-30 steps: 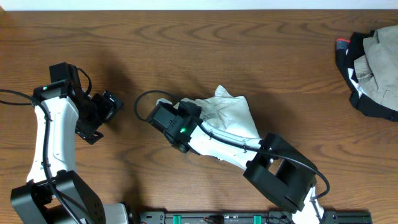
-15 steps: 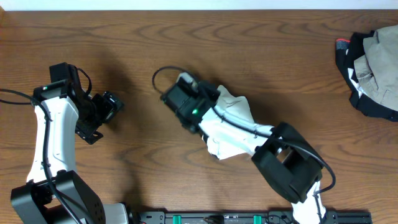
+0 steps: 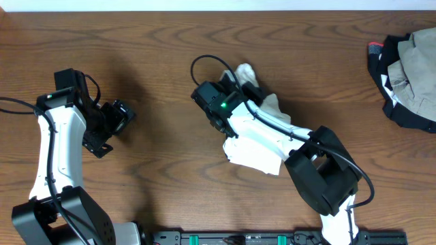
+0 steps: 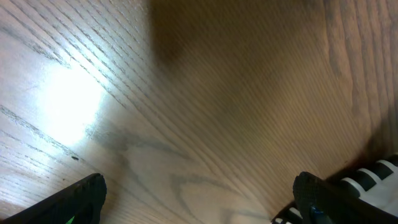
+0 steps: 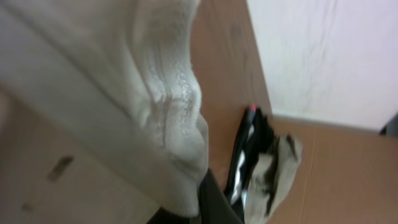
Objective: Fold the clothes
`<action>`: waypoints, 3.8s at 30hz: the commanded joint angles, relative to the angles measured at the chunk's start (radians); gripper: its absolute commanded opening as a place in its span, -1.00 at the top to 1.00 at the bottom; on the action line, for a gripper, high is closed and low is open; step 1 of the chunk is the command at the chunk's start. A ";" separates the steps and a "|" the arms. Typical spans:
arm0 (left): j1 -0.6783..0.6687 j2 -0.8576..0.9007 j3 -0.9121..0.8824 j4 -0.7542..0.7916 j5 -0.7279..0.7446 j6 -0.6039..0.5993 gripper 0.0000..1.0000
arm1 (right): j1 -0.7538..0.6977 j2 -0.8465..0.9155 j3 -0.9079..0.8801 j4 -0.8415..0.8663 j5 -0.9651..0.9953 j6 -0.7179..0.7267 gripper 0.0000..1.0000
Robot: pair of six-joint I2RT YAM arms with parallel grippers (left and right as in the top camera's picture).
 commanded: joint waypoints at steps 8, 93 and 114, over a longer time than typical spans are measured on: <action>0.004 0.006 -0.007 0.000 0.005 0.025 -0.96 | -0.010 -0.003 0.017 -0.454 -0.161 0.623 0.97; -0.858 0.166 -0.007 0.135 0.195 0.123 -0.59 | -0.790 -0.261 0.102 -0.518 -1.420 0.228 -0.84; -0.636 0.164 -0.007 0.161 0.167 0.136 -0.57 | -0.394 -0.792 -0.523 -0.373 -1.426 0.575 0.97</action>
